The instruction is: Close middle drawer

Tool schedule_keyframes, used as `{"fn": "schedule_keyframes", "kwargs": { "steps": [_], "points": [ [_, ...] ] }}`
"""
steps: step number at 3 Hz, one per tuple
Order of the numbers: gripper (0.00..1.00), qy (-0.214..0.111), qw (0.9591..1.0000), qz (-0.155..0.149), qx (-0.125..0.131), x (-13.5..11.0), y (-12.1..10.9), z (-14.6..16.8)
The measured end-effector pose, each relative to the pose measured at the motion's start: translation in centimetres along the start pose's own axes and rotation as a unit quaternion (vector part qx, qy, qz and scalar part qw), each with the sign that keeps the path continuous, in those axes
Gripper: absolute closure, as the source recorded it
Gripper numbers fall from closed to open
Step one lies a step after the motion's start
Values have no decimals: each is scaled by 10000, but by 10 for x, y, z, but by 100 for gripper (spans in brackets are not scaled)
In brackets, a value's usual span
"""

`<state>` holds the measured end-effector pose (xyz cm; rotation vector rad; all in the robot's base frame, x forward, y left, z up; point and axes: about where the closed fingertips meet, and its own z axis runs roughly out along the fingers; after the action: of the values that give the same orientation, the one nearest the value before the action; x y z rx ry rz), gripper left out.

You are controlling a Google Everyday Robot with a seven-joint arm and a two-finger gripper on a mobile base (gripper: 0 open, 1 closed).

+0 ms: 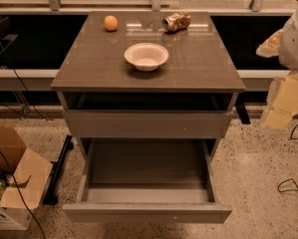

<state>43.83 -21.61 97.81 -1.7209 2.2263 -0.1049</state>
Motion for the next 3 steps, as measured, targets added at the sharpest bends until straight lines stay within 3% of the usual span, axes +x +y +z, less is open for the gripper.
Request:
{"fn": "schedule_keyframes", "kwargs": {
  "steps": [2,3],
  "points": [
    [58,-404,9989,-114,-199,-1,31,46],
    [81,-818,9959,67,-392,3,53,104]
  ]
}}
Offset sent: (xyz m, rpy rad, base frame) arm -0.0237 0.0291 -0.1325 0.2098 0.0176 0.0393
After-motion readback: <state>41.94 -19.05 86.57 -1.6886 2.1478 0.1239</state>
